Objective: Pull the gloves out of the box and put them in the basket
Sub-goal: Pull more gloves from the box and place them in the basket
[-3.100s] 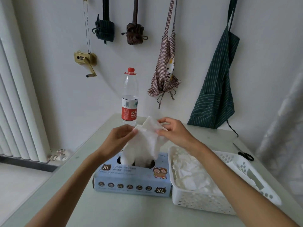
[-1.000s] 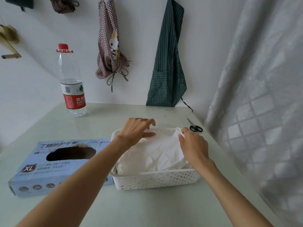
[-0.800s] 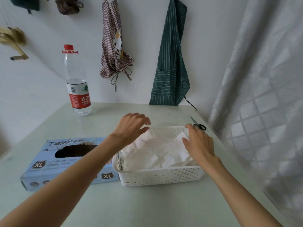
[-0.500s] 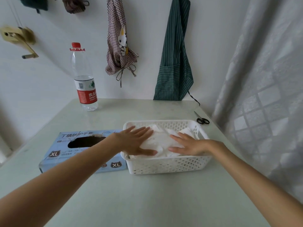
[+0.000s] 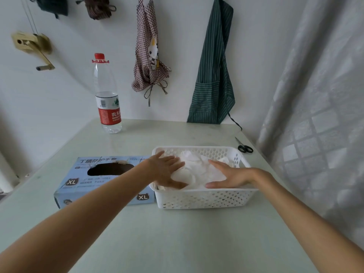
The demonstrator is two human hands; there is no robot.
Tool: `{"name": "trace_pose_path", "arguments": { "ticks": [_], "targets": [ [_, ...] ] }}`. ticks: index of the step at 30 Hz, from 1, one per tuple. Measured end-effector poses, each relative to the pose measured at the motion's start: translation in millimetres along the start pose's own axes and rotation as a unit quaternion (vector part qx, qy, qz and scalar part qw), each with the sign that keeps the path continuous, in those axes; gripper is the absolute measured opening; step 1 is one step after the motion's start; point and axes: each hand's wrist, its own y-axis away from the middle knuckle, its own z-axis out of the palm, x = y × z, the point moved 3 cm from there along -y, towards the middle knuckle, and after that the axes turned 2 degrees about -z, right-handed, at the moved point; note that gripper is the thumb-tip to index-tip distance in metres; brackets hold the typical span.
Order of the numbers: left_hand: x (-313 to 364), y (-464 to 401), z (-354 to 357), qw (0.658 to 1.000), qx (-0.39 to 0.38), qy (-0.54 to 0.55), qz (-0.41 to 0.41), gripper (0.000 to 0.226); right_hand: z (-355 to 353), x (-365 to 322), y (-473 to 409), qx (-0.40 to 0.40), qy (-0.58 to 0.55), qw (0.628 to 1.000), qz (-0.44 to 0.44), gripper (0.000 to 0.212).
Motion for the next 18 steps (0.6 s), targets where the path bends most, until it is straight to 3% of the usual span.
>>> {"name": "trace_pose_path", "arguments": {
  "ticks": [4,7,10,12,15,18],
  "targets": [
    [-39,30,-6,0.982,0.09,0.162,-0.033,0.094,-17,-4,18,0.202,-0.176,0.961,-0.074,0.08],
    [-77,59,11,0.928,0.253,0.257,-0.096,0.059,-20,-16,21,0.314,-0.2,0.92,-0.122,0.039],
    [-107,88,43,0.869,0.354,0.281,-0.198,0.036,-14,-51,14,0.347,-0.196,0.902,-0.169,0.023],
    [-120,104,66,0.854,0.347,0.27,-0.278,0.038,-7,-83,2,0.341,-0.186,0.9,-0.199,0.02],
    [-129,120,92,0.851,0.262,0.269,-0.367,0.052,5,-136,-22,0.323,-0.114,0.908,-0.241,0.019],
    [-131,129,103,0.866,0.19,0.321,-0.334,0.098,13,-188,-45,0.275,-0.013,0.924,-0.266,0.02]
  ]
}}
